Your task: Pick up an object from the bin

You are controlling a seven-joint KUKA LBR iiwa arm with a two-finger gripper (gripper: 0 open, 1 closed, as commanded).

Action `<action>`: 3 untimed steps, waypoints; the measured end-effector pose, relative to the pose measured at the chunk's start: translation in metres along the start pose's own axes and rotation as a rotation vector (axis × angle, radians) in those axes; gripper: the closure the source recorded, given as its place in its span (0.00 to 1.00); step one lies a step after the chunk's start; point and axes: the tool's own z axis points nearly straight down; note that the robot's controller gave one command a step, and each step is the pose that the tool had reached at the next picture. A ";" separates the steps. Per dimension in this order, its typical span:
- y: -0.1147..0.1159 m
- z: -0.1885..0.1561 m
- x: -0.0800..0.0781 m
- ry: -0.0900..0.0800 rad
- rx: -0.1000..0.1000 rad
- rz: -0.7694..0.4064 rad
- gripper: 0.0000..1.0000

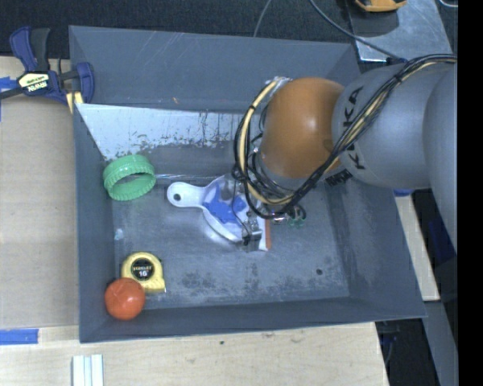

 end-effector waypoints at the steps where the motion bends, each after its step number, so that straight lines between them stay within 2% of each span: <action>1: -0.018 0.034 -0.019 0.016 -0.011 -0.352 0.00; 2: -0.021 0.034 -0.021 0.008 -0.004 -0.354 1.00; 3: -0.022 0.032 -0.023 0.002 -0.001 -0.353 0.00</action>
Offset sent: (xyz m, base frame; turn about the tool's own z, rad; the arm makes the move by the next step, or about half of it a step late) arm 0.0253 -0.0179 -0.0328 -0.3570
